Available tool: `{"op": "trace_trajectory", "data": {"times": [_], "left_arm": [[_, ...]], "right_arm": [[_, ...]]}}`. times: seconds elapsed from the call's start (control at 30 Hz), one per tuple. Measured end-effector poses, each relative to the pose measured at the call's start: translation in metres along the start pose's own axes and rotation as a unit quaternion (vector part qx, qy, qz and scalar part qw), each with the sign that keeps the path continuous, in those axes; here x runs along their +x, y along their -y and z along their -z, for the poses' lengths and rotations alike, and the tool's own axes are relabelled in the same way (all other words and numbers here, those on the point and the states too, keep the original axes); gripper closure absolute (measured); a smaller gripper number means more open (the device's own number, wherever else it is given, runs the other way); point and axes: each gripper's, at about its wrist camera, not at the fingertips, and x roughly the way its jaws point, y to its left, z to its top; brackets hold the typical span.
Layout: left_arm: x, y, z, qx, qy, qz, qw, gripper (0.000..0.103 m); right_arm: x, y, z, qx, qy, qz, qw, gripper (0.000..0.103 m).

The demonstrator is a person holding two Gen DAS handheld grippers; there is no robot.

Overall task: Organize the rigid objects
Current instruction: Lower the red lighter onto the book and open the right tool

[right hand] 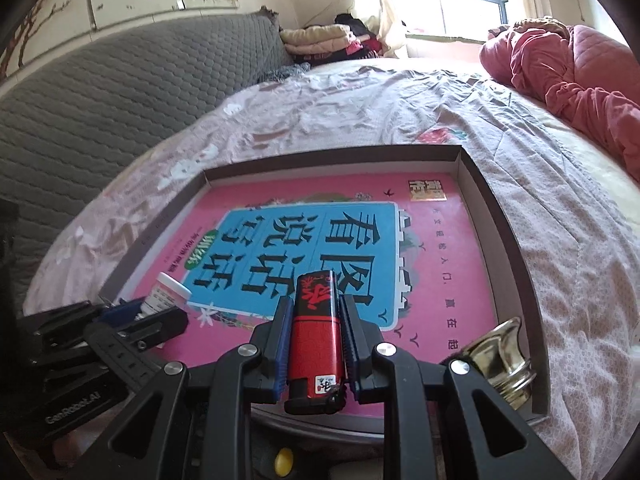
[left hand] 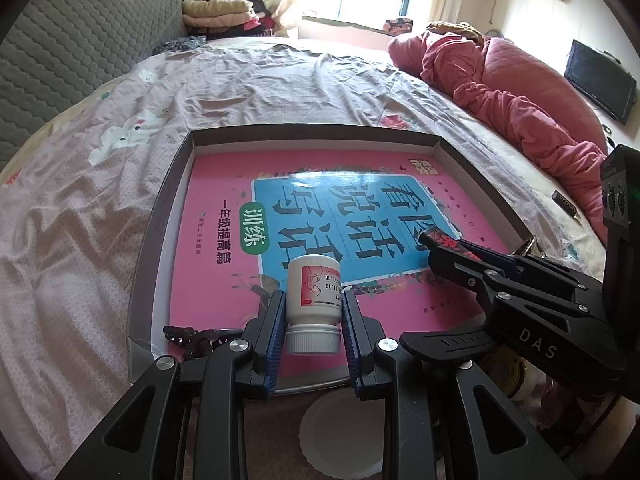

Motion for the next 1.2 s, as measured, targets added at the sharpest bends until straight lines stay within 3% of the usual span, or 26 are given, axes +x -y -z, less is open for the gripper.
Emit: {"op": "trace_trajectory", "data": {"times": [0.43,1.0,1.2], "left_arm": [[0.006,-0.001,-0.005,0.0,-0.026,-0.001,0.9997,0.076],[0.014,0.001,-0.014,0.001,-0.06,-0.004,0.9982,0.076],[0.012,-0.001,-0.013,-0.005,-0.065,-0.011,0.9978,0.076]], "right_arm": [[0.002,0.001,0.0,-0.001,-0.016,-0.006,1.0,0.079],[-0.031,0.008,-0.005,0.022,0.069,-0.029,0.997,0.071],[-0.036,0.013,-0.005,0.031,0.08,-0.028,0.996,0.07]]}}
